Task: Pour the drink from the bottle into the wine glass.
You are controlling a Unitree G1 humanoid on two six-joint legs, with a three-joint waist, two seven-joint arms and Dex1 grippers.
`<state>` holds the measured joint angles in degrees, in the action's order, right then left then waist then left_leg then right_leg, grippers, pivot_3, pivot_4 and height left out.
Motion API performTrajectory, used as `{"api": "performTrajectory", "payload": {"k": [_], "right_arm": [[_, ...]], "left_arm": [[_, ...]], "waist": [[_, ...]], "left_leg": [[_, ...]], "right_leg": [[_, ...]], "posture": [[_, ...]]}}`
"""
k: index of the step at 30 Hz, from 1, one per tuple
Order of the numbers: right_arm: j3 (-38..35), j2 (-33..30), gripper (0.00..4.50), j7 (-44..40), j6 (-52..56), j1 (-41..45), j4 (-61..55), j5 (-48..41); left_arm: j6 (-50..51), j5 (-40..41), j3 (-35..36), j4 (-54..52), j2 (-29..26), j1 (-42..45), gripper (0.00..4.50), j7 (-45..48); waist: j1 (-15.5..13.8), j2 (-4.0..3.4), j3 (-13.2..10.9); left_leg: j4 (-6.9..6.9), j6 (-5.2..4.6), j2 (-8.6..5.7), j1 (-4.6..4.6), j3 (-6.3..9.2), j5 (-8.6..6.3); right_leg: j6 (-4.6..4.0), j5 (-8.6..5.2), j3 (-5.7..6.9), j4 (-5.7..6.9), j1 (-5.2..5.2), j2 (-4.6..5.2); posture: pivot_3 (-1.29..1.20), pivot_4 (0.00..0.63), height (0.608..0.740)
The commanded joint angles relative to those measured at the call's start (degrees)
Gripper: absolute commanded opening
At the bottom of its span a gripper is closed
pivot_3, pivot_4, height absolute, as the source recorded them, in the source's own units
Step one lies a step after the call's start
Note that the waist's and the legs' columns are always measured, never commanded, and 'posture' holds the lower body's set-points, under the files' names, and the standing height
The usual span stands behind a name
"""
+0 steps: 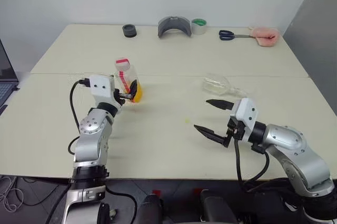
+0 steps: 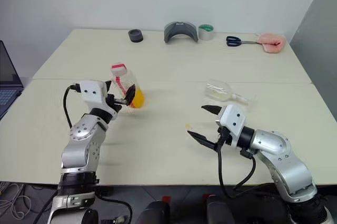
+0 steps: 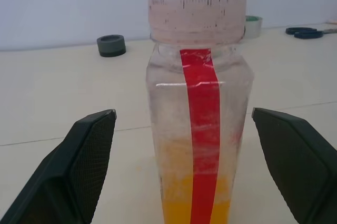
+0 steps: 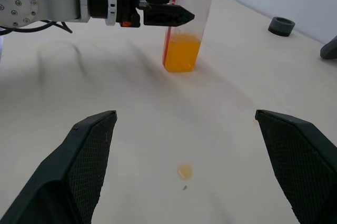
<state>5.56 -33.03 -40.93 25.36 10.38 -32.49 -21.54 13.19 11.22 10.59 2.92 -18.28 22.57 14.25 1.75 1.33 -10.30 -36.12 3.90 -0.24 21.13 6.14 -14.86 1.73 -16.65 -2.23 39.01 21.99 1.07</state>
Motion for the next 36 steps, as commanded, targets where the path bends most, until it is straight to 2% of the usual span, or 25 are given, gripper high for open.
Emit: {"api": "performTrajectory", "payload": {"k": [1,8,36], "right_arm": [[-1.62,0.27,4.5,0.45,0.39,1.52,-0.82,-1.19],[-1.7,0.89,4.5,1.18,2.81,4.95,-0.1,-2.12],[-1.18,1.52,4.5,1.97,3.24,3.42,-1.6,-3.16]], "left_arm": [[-0.07,-0.62,-0.65,0.96,-0.1,2.58,4.46,-0.13],[0.12,-1.08,-1.74,5.33,-0.24,7.48,4.46,0.27],[2.65,-3.14,-2.09,9.52,-0.66,12.7,4.46,-0.65]], "waist": [[0.0,0.01,-0.01],[0.01,0.04,-0.03],[0.01,0.05,-0.03]], "left_leg": [[0.0,0.0,0.0,0.0,0.0,0.0],[-0.01,0.01,-0.02,0.02,0.01,0.0],[-0.04,0.01,-0.06,0.12,0.03,0.01]], "right_leg": [[0.0,0.0,0.0,0.0,0.0,0.0],[0.01,0.01,0.01,0.0,0.01,0.02],[0.04,0.03,0.03,0.0,0.08,0.08]], "posture": [[0.0,0.15,0.74],[0.0,0.15,0.74],[0.0,0.15,0.74]]}}
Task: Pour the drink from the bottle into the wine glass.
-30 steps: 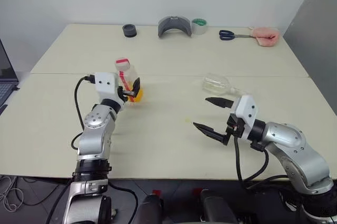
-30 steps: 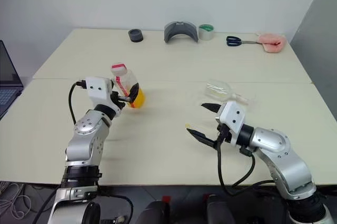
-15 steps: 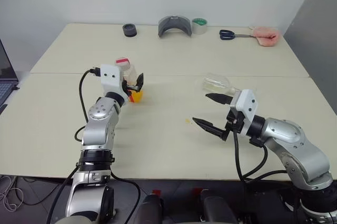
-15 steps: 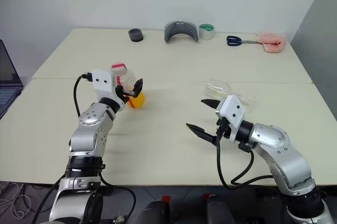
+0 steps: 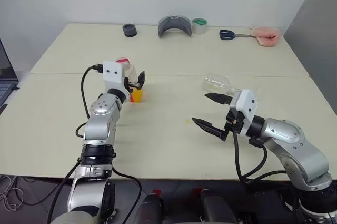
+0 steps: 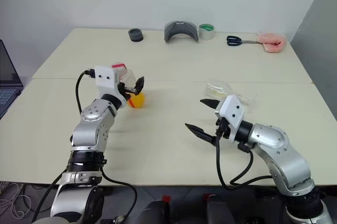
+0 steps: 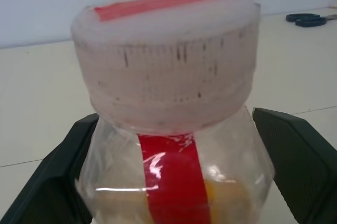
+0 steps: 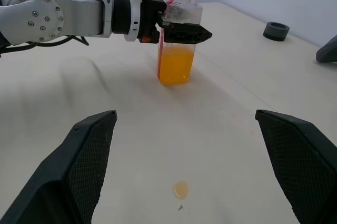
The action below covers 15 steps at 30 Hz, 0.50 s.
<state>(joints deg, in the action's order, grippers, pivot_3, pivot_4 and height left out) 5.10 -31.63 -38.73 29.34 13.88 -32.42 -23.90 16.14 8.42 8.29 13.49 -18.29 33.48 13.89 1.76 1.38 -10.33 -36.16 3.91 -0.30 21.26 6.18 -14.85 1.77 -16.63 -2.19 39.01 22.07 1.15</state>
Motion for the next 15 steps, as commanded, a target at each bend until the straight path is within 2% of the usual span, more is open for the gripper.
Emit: {"api": "performTrajectory", "payload": {"k": [1,10,13,15], "right_arm": [[-0.74,0.12,4.5,-0.26,-0.77,-0.05,-1.57,-0.78],[-0.85,-0.16,4.5,-0.59,-1.2,-0.87,-1.1,-0.33],[-0.85,-0.21,4.5,-0.66,-1.37,-0.99,-0.94,-0.12],[-0.88,-0.22,4.5,-0.65,-1.39,-1.1,-1.02,-0.08]], "left_arm": [[-0.36,-0.37,0.14,-1.01,-0.66,1.86,4.46,-0.19],[-0.68,-1.15,-0.33,-1.96,-0.51,1.4,4.46,-0.08],[-0.31,-1.12,-0.12,-2.59,-0.24,1.14,3.86,-0.48],[-0.17,-1.08,-0.13,-2.99,-0.19,0.97,3.28,-0.58]], "waist": [[0.0,0.0,0.0],[0.0,0.0,0.0],[0.0,0.0,0.0],[0.0,0.0,0.0]], "left_leg": [[0.0,0.0,0.0,0.0,0.0,0.0],[0.0,0.0,0.0,0.02,0.01,0.0],[0.0,0.0,0.0,0.02,0.01,0.0],[0.0,0.0,0.0,0.02,0.01,0.0]], "right_leg": [[0.0,0.0,0.0,0.0,0.0,0.0],[0.0,0.0,0.0,0.0,0.01,0.0],[0.0,0.0,0.0,0.0,0.01,0.0],[0.0,0.0,0.0,0.0,0.01,0.0]], "posture": [[0.0,0.15,0.74],[0.0,0.15,0.74],[0.0,0.15,0.74],[0.0,0.15,0.74]]}}
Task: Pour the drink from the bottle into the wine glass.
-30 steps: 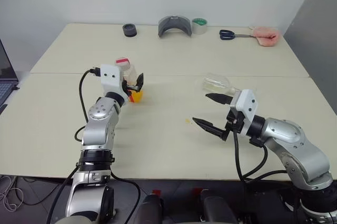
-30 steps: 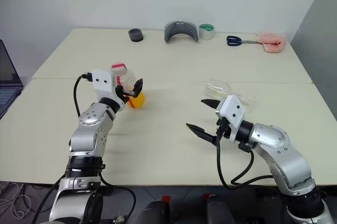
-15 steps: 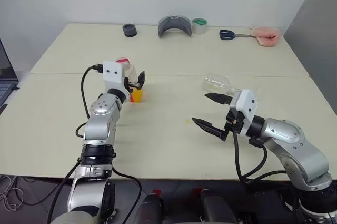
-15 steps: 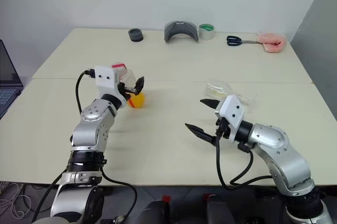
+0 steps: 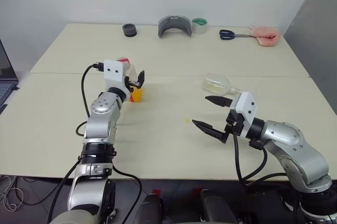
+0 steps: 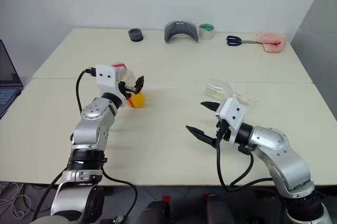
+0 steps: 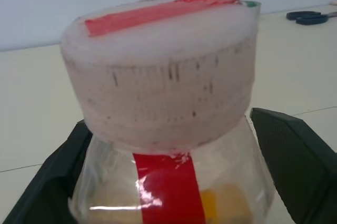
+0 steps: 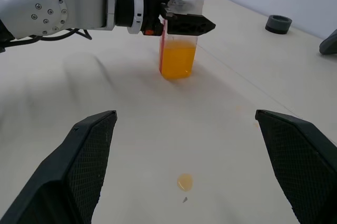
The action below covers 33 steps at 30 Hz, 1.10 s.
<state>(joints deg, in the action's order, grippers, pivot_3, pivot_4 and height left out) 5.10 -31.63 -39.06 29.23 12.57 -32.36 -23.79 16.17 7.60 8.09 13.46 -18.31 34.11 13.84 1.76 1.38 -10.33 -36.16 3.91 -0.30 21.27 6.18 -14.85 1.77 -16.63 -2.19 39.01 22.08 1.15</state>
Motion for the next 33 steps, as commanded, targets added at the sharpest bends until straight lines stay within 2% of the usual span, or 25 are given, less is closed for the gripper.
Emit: {"api": "performTrajectory", "payload": {"k": [1,5,6,13,18,23,28,33], "right_arm": [[-0.9,-0.2,4.5,-0.3,-1.27,0.15,-1.14,-0.19],[-0.81,-0.15,4.5,-0.25,-1.4,0.02,-1.15,-0.01],[-0.77,-0.12,4.5,-0.23,-1.44,0.03,-1.14,0.03],[-1.64,-0.15,4.5,0.27,-0.91,0.32,-1.77,-0.53],[-6.27,-0.75,4.5,2.14,3.22,0.56,-4.02,-4.59],[-9.87,0.16,4.5,8.9,12.56,3.09,-8.56,-10.42],[-10.0,2.19,4.5,12.89,17.71,9.36,-9.93,-15.71],[-6.35,4.14,4.5,16.64,19.46,13.99,-8.63,-13.91]], "left_arm": [[-0.09,-0.22,0.05,-3.26,-0.13,0.24,2.94,-0.6],[0.62,0.17,0.33,-4.91,0.17,-0.25,1.84,-1.35],[0.75,0.26,0.43,-5.29,0.25,-0.35,1.77,-1.47],[1.5,2.25,-0.29,-8.13,0.74,-1.99,1.77,1.62],[2.51,7.13,-4.01,-11.29,0.34,-2.9,1.77,12.78],[3.01,12.63,-10.55,-13.82,-1.74,-2.34,1.77,30.08],[0.92,13.44,-14.56,-10.93,-2.61,0.65,1.77,40.72],[-1.83,12.75,-16.99,-7.8,-1.86,2.74,1.77,47.16]], "waist": [[0.0,0.0,0.0],[0.0,0.0,0.0],[0.0,0.0,0.0],[0.0,0.01,0.0],[-0.11,0.01,-0.01],[-0.07,0.0,-0.01],[0.2,-0.01,-0.01],[0.11,-0.01,-0.01]], "left_leg": [[0.0,0.0,0.0,0.01,0.0,0.0],[0.0,0.0,0.0,0.01,0.0,0.0],[0.0,0.0,0.0,0.02,0.0,0.0],[-0.02,0.01,0.0,0.11,0.01,0.01],[-0.11,0.1,-0.02,0.23,0.08,0.06],[-0.15,0.1,-0.02,0.36,0.12,0.06],[-0.15,-0.01,0.01,0.33,0.1,0.0],[-0.15,-0.02,-0.01,0.35,0.1,0.0]], "right_leg": [[0.0,0.0,0.0,0.0,0.0,0.0],[0.0,0.0,0.0,0.0,0.01,0.0],[0.0,0.0,0.0,0.0,0.02,0.0],[0.0,0.0,0.01,0.0,0.1,0.0],[0.0,0.0,0.06,0.0,0.12,0.02],[0.0,0.01,0.09,-0.01,0.19,0.02],[0.0,0.01,0.09,0.01,0.21,-0.06],[0.0,0.01,0.09,0.0,0.22,-0.05]], "posture": [[0.0,0.15,0.74],[0.0,0.15,0.74],[0.0,0.15,0.74],[0.0,0.15,0.74],[0.0,0.15,0.74],[0.0,0.15,0.74],[0.0,0.15,0.74],[0.0,0.15,0.74]]}}
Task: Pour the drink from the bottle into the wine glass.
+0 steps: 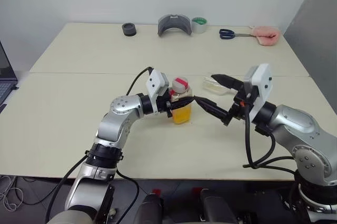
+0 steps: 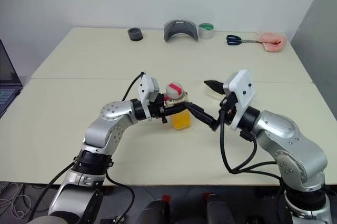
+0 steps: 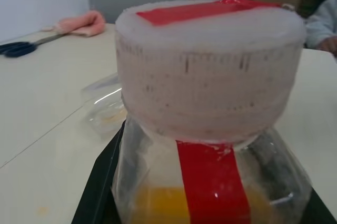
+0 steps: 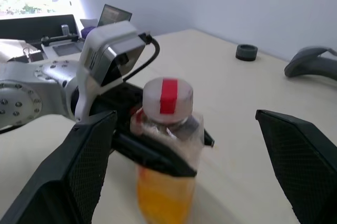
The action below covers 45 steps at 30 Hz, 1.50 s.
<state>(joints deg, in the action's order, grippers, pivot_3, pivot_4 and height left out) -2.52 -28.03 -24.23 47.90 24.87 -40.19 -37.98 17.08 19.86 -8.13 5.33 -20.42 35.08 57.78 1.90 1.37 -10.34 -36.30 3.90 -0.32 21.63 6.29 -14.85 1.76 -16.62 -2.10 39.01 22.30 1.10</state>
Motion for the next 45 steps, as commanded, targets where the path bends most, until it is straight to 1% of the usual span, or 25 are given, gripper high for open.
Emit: {"api": "performTrajectory", "payload": {"k": [1,7,16,27,28,29,30,32,33,35,37,39,41,43,44,45], "right_arm": [[2.13,0.81,4.5,2.41,1.05,2.24,-0.59,0.78],[6.04,1.99,4.5,4.26,1.62,4.05,0.51,3.15],[9.53,3.75,4.5,3.63,1.44,5.62,2.67,4.6],[10.88,5.27,4.5,3.23,0.02,5.57,4.78,7.37],[10.78,5.47,4.12,3.2,0.0,5.56,4.84,7.5],[10.67,5.66,3.91,3.17,-0.02,5.54,4.88,7.61],[10.6,5.81,3.48,3.11,-0.02,5.52,4.91,7.71],[10.58,5.97,2.86,2.84,-0.07,5.4,5.03,7.86],[10.57,6.02,2.44,2.72,-0.1,5.34,5.09,7.92],[10.79,5.85,1.84,2.22,-0.17,5.16,5.23,8.06],[10.93,5.79,1.83,1.78,-0.12,5.13,5.48,8.02],[11.98,4.76,1.83,-0.99,-1.69,5.7,7.08,8.49],[13.44,2.21,1.83,-7.65,-5.98,7.13,10.69,9.61],[15.35,-2.21,1.83,-18.15,-13.07,9.26,16.02,11.68],[15.96,-3.6,1.83,-21.59,-15.62,9.94,17.9,12.41],[17.01,-5.76,1.83,-26.96,-19.02,11.91,21.45,13.53]], "left_arm": [[-3.35,0.23,-1.08,0.92,0.45,2.07,1.77,3.92],[-5.72,-0.68,-1.89,3.77,1.59,3.31,1.77,6.34],[-7.52,-2.12,-1.68,5.22,1.94,3.75,1.77,7.2],[-7.77,-2.69,-1.65,4.75,1.92,3.91,1.77,7.24],[-7.79,-2.74,-1.66,4.75,1.91,3.93,1.77,7.24],[-7.74,-2.78,-1.67,4.65,1.9,3.97,1.77,7.22],[-7.69,-2.81,-1.68,4.58,1.89,4.0,1.77,7.21],[-7.51,-2.82,-1.72,4.3,1.9,3.98,1.77,7.13],[-7.46,-2.82,-1.73,4.22,1.9,3.97,1.77,7.1],[-7.33,-2.79,-1.68,3.96,1.96,3.97,1.77,6.91],[-7.23,-2.75,-1.61,3.84,2.0,4.08,1.77,6.76],[-6.95,-2.52,-1.53,3.55,1.97,4.28,1.77,6.84],[-6.45,-2.06,-1.52,3.08,1.94,4.61,1.77,7.28],[-5.89,-1.46,-1.45,2.76,1.85,5.11,1.76,8.05],[-5.76,-1.3,-1.41,2.71,1.82,5.27,1.76,8.33],[-5.51,-1.04,-1.38,2.5,1.71,5.46,1.76,8.82]], "waist": [[-0.06,0.0,0.0],[-0.05,0.0,0.0],[0.01,-0.01,0.0],[0.0,-0.01,0.0],[0.0,-0.01,0.0],[0.0,-0.01,0.0],[0.0,-0.01,0.0],[0.0,-0.01,0.0],[-0.01,-0.01,0.0],[0.0,-0.01,0.0],[0.0,-0.01,0.0],[0.0,-0.01,0.0],[0.0,-0.02,-0.01],[0.02,-0.03,-0.02],[0.02,-0.04,-0.03],[0.04,-0.04,-0.03]], "left_leg": [[0.0,0.0,-0.01,0.02,0.01,0.0],[-0.03,-0.01,-0.02,0.09,0.03,0.0],[-0.08,-0.02,-0.02,0.11,0.08,-0.01],[-0.08,-0.03,-0.01,0.12,0.09,-0.01],[-0.08,-0.03,-0.01,0.12,0.09,-0.01],[-0.08,-0.03,-0.01,0.12,0.08,-0.01],[-0.08,-0.03,-0.01,0.11,0.09,-0.01],[-0.08,-0.03,-0.01,0.12,0.09,-0.01],[-0.08,-0.03,-0.02,0.12,0.09,-0.01],[-0.08,-0.03,-0.02,0.12,0.09,-0.01],[-0.08,-0.03,-0.01,0.12,0.09,-0.01],[-0.08,-0.03,-0.01,0.12,0.09,-0.01],[-0.09,-0.03,-0.02,0.12,0.08,-0.01],[-0.11,-0.04,-0.03,0.12,0.08,-0.02],[-0.13,-0.05,-0.04,0.12,0.07,-0.02],[-0.14,-0.08,-0.05,0.12,0.06,-0.04]], "right_leg": [[0.0,0.0,0.0,-0.02,0.0,0.02],[0.0,0.0,0.01,0.0,0.05,0.04],[0.0,0.0,0.06,0.01,0.06,0.04],[0.0,0.0,0.06,0.01,0.06,0.04],[0.0,0.0,0.06,0.01,0.06,0.04],[0.0,0.0,0.06,0.01,0.06,0.04],[0.0,0.0,0.06,0.01,0.06,0.04],[0.0,0.0,0.06,0.01,0.06,0.04],[0.0,0.0,0.06,0.01,0.06,0.04],[0.0,0.0,0.05,0.01,0.06,0.04],[0.0,0.0,0.06,0.01,0.06,0.04],[0.0,0.0,0.06,0.01,0.06,0.04],[0.0,0.0,0.06,0.01,0.06,0.04],[0.01,0.01,0.08,0.0,0.06,0.04],[0.01,0.01,0.08,0.0,0.05,0.03],[0.02,0.01,0.09,0.0,0.06,0.03]], "posture": [[0.0,0.15,0.74],[0.0,0.15,0.74],[0.0,0.15,0.74],[0.0,0.15,0.74],[0.0,0.15,0.74],[0.0,0.15,0.74],[0.0,0.15,0.74],[0.0,0.15,0.74],[0.0,0.15,0.74],[0.0,0.15,0.74],[0.0,0.15,0.74],[0.0,0.15,0.74],[0.0,0.15,0.74],[0.0,0.15,0.74],[0.0,0.15,0.74],[0.0,0.15,0.74]]}}
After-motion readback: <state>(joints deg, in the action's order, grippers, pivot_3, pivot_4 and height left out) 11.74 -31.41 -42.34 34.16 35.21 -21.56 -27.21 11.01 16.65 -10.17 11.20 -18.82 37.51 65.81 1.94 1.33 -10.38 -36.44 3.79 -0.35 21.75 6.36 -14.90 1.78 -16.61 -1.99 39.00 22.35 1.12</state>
